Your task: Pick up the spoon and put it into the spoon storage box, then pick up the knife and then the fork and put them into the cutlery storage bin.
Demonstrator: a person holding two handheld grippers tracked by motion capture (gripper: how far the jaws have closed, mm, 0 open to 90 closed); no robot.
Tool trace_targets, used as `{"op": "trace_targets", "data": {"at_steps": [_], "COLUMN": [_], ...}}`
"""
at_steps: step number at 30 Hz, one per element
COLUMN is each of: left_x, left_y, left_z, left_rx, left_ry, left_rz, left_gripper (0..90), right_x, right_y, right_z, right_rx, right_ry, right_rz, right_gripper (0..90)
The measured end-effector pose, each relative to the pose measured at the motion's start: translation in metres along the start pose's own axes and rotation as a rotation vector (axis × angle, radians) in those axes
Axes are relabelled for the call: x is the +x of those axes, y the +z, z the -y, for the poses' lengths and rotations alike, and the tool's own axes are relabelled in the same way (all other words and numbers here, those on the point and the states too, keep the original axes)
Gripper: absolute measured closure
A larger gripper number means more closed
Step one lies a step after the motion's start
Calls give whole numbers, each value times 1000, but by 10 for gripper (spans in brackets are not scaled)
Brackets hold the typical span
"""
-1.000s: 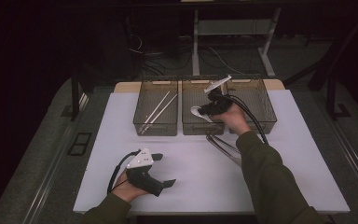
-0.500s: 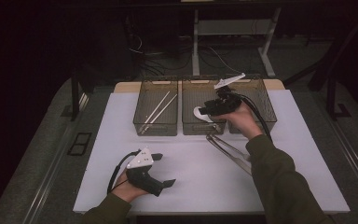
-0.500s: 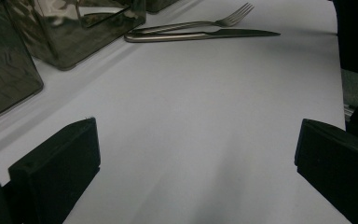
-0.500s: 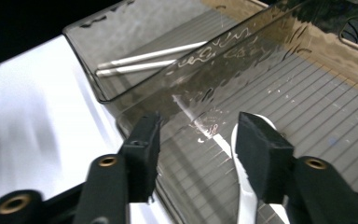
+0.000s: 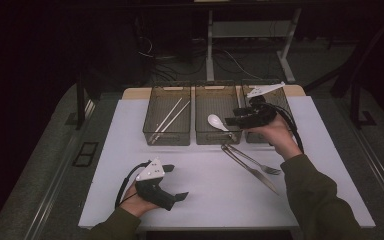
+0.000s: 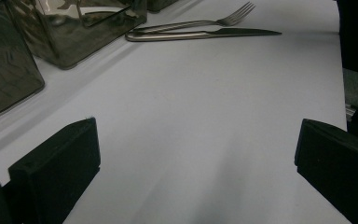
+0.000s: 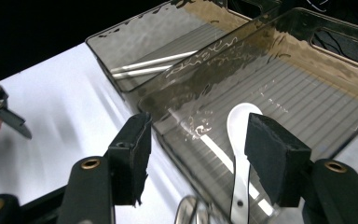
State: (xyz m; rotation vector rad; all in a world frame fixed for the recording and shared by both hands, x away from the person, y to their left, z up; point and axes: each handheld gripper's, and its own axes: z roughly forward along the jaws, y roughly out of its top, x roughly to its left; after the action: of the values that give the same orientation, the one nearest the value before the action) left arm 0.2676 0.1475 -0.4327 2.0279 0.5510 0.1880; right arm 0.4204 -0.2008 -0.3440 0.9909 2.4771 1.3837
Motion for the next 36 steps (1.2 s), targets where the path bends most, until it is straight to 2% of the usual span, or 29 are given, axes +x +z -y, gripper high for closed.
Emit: {"op": "trace_targets", "data": {"at_steps": [10,18,27,36], "left_x": [0,-1,2,1], "left_y": [0,-2,-3,-3], "left_z": [0,1,1,2], "left_rx": [5,0,-6,-2], "left_ry": [3,-4,-12,-13], "left_rz": [-4,-9,-16,-20], "left_gripper": [0,0,0,0], "right_x": [3,6,5,7], "right_y": [-25,-37,-47,-60], "right_z": [18,33,56,84], "right_rx": [-27,-37,-20,16], "right_ry": [2,-7,13,15], "right_rz": [4,7,16,42], "right_gripper": [404,400,411,474]}}
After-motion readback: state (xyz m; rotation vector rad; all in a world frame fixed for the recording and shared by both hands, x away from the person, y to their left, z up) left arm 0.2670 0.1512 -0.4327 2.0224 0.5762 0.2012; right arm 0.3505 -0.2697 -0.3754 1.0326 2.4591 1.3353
